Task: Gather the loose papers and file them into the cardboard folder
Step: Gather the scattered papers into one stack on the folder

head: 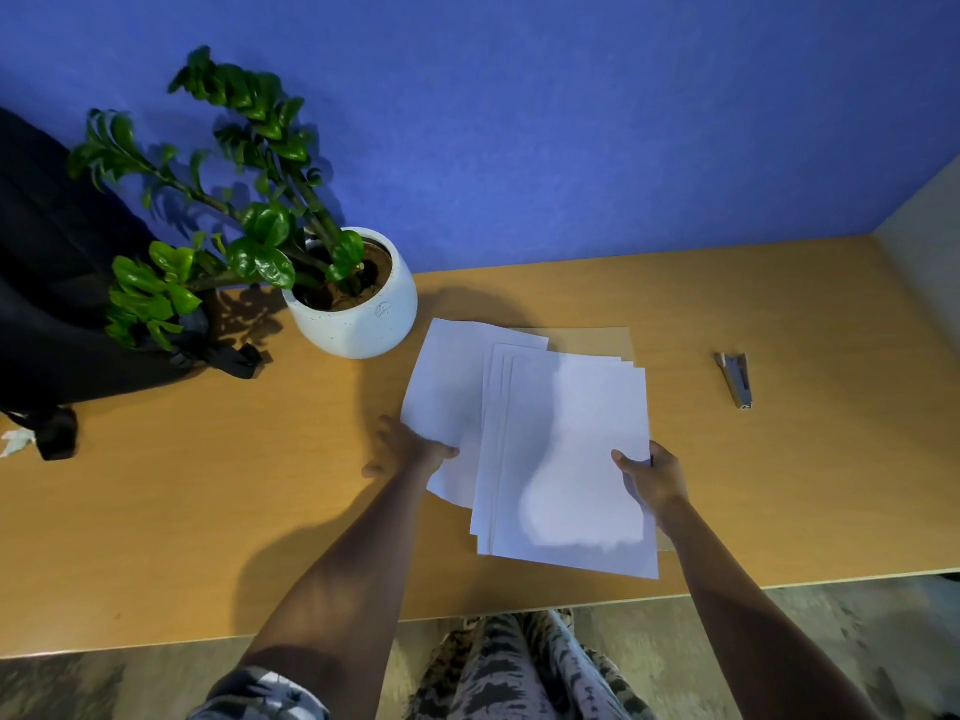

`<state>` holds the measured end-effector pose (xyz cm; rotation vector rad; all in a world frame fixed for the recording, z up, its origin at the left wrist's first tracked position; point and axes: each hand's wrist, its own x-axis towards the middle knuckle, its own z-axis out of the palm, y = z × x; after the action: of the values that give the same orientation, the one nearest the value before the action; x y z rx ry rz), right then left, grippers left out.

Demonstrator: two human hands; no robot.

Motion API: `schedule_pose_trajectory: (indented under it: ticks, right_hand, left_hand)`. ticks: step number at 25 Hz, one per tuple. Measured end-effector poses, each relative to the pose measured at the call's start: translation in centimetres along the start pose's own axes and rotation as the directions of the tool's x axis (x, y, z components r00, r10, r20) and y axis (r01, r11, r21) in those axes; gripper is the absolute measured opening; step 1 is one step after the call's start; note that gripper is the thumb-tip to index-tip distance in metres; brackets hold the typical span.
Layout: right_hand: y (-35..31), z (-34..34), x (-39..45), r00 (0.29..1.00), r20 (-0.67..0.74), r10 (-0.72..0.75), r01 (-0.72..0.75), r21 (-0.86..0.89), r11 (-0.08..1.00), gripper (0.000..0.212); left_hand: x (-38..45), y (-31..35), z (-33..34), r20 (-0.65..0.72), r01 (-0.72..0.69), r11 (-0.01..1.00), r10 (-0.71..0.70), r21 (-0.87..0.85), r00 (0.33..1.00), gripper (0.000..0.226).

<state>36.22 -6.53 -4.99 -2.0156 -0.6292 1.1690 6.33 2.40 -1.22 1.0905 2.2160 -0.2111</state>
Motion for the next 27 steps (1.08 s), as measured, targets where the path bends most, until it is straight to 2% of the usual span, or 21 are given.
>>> schedule_pose_trajectory:
  ticks: [1, 2, 4, 5, 7, 12, 14, 17, 20, 22, 24, 27]
  right_hand:
    - [0.0, 0.0, 0.0, 1.000, 0.004, 0.003, -0.003, 0.006, 1.000, 0.032]
    - [-0.1, -0.1, 0.0, 1.000, 0.007, 0.004, -0.004, 0.009, 1.000, 0.031]
    - [-0.1, -0.1, -0.1, 1.000, 0.010, 0.004, -0.004, 0.011, 1.000, 0.028]
    - [-0.1, -0.1, -0.1, 1.000, 0.008, 0.002, -0.002, 0.012, 1.000, 0.026]
    - [0.0, -0.2, -0.1, 1.000, -0.005, -0.002, 0.002, 0.006, 1.000, 0.025]
    - [0.0, -0.4, -0.1, 1.000, -0.022, 0.020, -0.021, -0.013, 1.000, 0.022]
    - [-0.1, -0.4, -0.2, 0.999, -0.021, 0.033, -0.033, -0.013, 0.999, 0.019]
    - [-0.3, -0.3, -0.2, 0.998, -0.032, 0.058, -0.059, -0.020, 0.998, 0.008]
    - [-0.3, -0.3, -0.3, 0.997, -0.043, 0.059, -0.061, -0.034, 0.998, 0.012]
    - [-0.4, -0.4, -0.3, 0.997, -0.039, 0.066, -0.068, -0.035, 0.997, 0.015]
    - [-0.6, -0.4, -0.5, 0.996, -0.030, 0.086, -0.087, -0.029, 0.996, 0.017]
    - [-0.9, -0.6, -0.5, 0.992, -0.017, 0.124, -0.124, -0.033, 0.992, 0.027]
  left_hand:
    - [0.1, 0.0, -0.1, 0.016, -0.013, 0.998, 0.014, -0.054, 1.000, 0.120]
    - [0.3, 0.1, -0.3, 0.027, -0.024, 0.981, 0.030, -0.194, 0.999, 0.107]
    - [0.7, 0.6, -0.6, -0.008, -0.072, 0.863, 0.078, -0.499, 0.997, 0.073]
    - [0.4, 1.0, -0.9, -0.033, -0.111, 0.825, 0.112, -0.555, 0.993, 0.058]
    - [-0.5, 2.0, -2.0, -0.074, -0.181, 0.809, 0.169, -0.559, 0.983, 0.045]
    - [-2.8, 5.7, -6.0, -0.219, -0.322, 0.825, 0.245, -0.464, 0.944, 0.032]
    - [-4.0, 7.3, -8.1, -0.303, -0.418, 0.787, 0.305, -0.454, 0.903, 0.026]
    - [-6.3, 9.1, -11.2, -0.433, -0.494, 0.756, 0.308, -0.429, 0.847, 0.029]
    - [-8.0, 10.3, -12.9, -0.508, -0.593, 0.640, 0.345, -0.488, 0.789, 0.023]
    - [-8.8, 10.7, -12.7, -0.458, -0.591, 0.570, 0.376, -0.571, 0.806, 0.019]
    - [-9.2, 10.7, -11.4, -0.360, -0.528, 0.516, 0.395, -0.674, 0.845, 0.015]
    - [-8.7, 9.8, -8.0, -0.198, -0.404, 0.490, 0.418, -0.772, 0.886, 0.009]
